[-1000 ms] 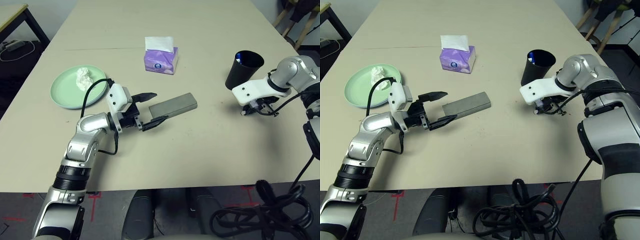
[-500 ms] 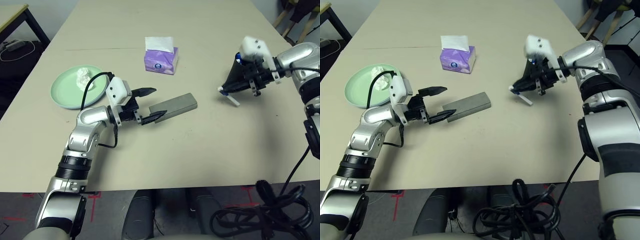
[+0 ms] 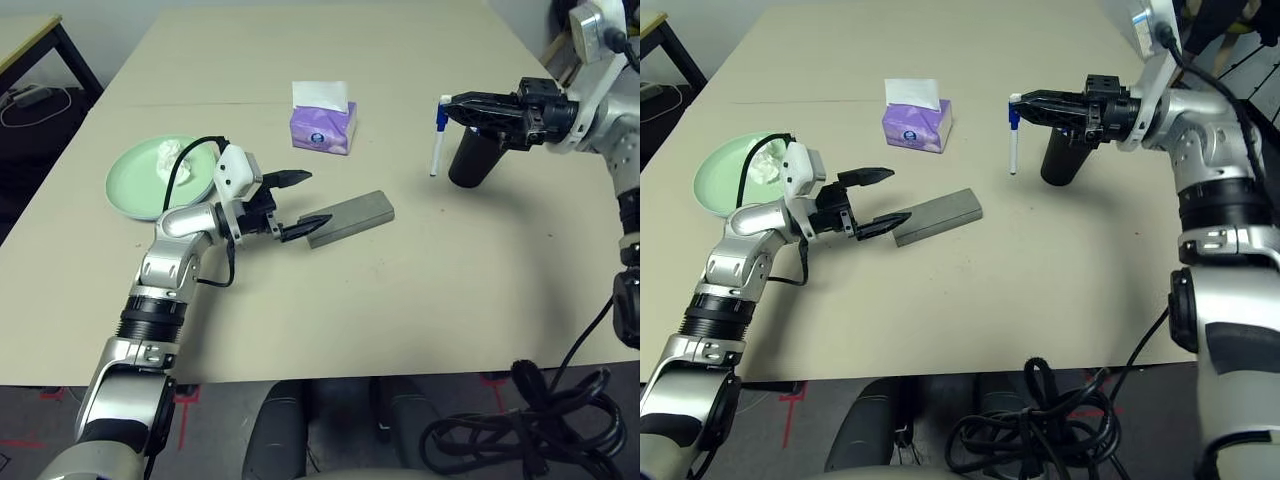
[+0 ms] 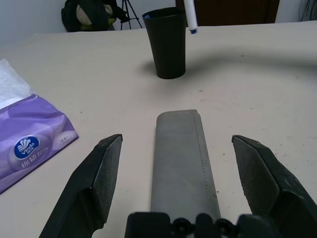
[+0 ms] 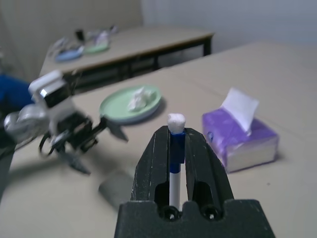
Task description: Organize and tidy the items on the table.
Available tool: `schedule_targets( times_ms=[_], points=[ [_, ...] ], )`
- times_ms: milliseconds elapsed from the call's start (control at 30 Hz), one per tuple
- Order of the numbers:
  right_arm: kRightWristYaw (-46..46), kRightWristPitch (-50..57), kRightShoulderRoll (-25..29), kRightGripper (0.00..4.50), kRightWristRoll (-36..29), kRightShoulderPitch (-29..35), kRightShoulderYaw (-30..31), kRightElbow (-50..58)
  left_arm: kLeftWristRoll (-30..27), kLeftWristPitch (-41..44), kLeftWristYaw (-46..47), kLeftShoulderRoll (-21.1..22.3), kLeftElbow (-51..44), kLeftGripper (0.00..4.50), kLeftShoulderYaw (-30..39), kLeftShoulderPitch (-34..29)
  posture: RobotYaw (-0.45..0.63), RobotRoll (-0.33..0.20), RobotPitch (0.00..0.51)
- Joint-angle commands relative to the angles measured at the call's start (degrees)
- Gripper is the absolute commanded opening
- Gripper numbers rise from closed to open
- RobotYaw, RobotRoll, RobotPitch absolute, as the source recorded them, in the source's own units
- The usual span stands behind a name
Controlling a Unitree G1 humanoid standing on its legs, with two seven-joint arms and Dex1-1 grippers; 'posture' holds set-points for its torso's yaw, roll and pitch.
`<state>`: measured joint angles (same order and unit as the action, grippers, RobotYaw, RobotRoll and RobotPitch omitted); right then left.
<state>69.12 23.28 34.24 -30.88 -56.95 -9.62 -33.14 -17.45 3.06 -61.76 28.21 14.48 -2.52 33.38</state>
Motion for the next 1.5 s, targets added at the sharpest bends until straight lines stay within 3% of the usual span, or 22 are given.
schedule_targets(
  times_ms=[33, 667, 967, 1267, 1500],
  points=[
    [-9.67, -2.87, -2.51, 0.26, -0.69, 0.48, -5.11, 1.61, 0.81, -0.49, -0.44, 0.24, 0.51, 4.5, -0.49, 0.62, 0.01, 0.0, 0.076],
    [-47.02, -8.05, -8.91, 0.26, 9.76, -4.06, -6.69, 1.01, 0.91, 0.08, -0.06, 0.11, -0.49, 4.5, -0.69, -0.03, 0.02, 0.0, 0.075],
    [-52.02, -1.67, -8.13, 0.26, 11.39, -2.01, -5.76, 6.68, 1.19, -0.07, -0.32, 0.42, -0.74, 4.5, -0.64, -0.24, 0.02, 0.0, 0.076],
    [-55.45, 4.95, -8.32, 0.26, 12.41, 4.55, -5.26, 15.46, 1.15, -0.08, -0.43, 0.52, -0.77, 4.5, -0.57, -0.41, 0.01, 0.0, 0.077],
    [-56.59, 5.12, -8.44, 0.26, 13.61, 5.95, -4.91, 15.97, 1.21, -0.06, -0.51, 0.4, -0.73, 4.5, -0.75, -0.29, 0.01, 0.0, 0.076]
  ],
)
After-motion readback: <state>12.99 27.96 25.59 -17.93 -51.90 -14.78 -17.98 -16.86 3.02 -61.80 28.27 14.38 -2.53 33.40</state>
